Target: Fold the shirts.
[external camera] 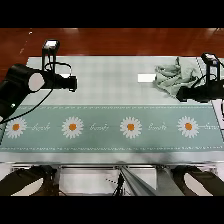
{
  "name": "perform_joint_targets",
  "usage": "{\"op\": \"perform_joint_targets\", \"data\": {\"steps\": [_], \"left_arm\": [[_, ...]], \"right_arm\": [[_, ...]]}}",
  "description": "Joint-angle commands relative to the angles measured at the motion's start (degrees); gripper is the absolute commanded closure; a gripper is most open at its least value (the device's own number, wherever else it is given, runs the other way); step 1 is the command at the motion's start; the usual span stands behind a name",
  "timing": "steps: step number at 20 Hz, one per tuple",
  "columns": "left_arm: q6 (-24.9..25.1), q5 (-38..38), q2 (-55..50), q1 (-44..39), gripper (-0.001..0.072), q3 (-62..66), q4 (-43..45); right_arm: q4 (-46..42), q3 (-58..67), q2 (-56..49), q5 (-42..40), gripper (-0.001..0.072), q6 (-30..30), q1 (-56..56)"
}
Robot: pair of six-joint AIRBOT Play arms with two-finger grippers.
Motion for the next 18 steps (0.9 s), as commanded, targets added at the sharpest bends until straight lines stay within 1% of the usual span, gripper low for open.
{"op": "perform_joint_targets", "data": {"steps": [1,15,18], "left_arm": [[0.02,0.15,-0.24,0.04,-0.0013,-0.07,0.00],[0.02,0.24,-0.87,0.04,-0.0013,-0.04,0.02],[0.02,0.24,-0.87,0.04,-0.0013,-0.04,0.02]], "right_arm": [[-0.02,-0.02,0.00,0.07,0.0128,0.00,-0.02],[0.00,-0.02,0.00,-0.22,0.0128,0.00,-0.02],[2.56,-0.02,0.00,-0.79,0.0128,0.07,-0.02]]}}
